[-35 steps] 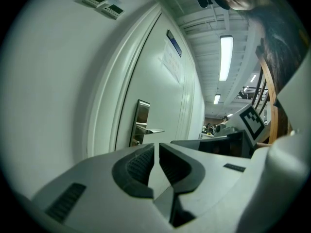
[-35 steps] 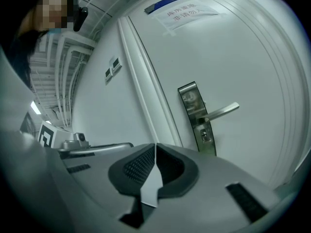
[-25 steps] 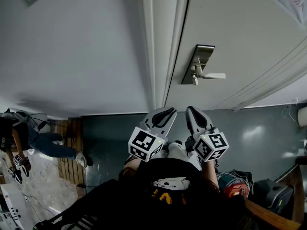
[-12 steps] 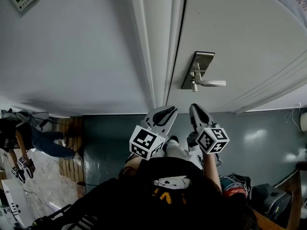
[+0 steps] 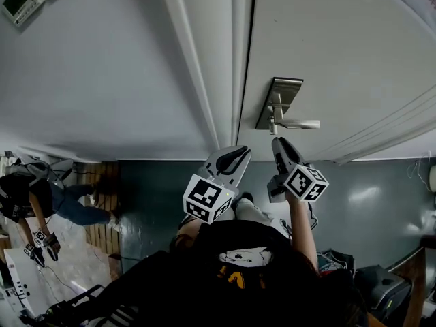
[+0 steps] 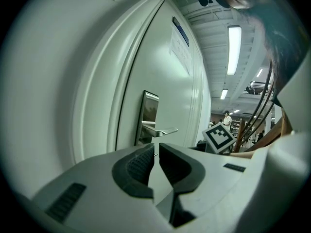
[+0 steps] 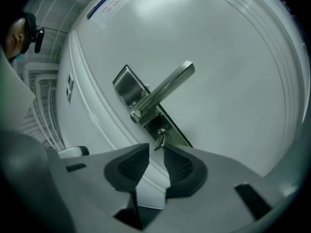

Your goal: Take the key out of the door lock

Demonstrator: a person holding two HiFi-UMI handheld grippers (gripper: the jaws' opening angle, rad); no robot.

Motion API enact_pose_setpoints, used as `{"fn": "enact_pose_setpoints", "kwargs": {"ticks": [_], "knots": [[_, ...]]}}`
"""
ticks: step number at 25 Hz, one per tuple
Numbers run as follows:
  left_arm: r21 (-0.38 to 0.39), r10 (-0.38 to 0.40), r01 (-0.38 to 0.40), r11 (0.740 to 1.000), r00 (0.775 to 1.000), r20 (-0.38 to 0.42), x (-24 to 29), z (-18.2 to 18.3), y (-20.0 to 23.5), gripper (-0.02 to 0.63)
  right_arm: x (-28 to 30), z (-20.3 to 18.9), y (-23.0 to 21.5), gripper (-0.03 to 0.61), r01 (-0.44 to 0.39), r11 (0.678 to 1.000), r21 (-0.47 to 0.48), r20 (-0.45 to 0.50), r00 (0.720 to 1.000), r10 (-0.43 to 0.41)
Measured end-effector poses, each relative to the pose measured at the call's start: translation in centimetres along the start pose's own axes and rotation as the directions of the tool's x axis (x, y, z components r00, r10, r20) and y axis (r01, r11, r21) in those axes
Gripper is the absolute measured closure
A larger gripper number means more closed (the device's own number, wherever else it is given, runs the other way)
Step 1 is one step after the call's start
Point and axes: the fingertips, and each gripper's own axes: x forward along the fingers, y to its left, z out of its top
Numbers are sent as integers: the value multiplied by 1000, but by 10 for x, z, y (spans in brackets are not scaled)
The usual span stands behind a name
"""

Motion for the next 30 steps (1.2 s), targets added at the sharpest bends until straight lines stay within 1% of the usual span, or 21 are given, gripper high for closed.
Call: {"fn": "enact_pose_setpoints", "kwargs": {"ticks": [5, 12, 20, 23, 30], "knots": [[3, 11, -11, 1000, 1000, -4, 9, 2, -1, 578, 18, 2, -5, 465, -55, 993, 104, -15, 998, 56], [9, 37, -37, 999, 999, -7, 15, 4, 1, 578, 42, 6, -8, 465, -96, 966, 239, 0, 995, 99], [15, 71, -71, 997, 997, -12, 13, 6, 6, 578, 52, 8, -9, 504, -155, 928, 339, 43, 988, 149], [19, 73, -73, 997, 997, -16, 13, 5, 5, 578, 51, 8, -10, 514, -174, 904, 390, 57, 985, 165], [27, 64, -64, 998, 998, -21, 14, 5, -1, 578, 50, 7, -11, 541, -190, 820, 540, 105, 982, 159]]}}
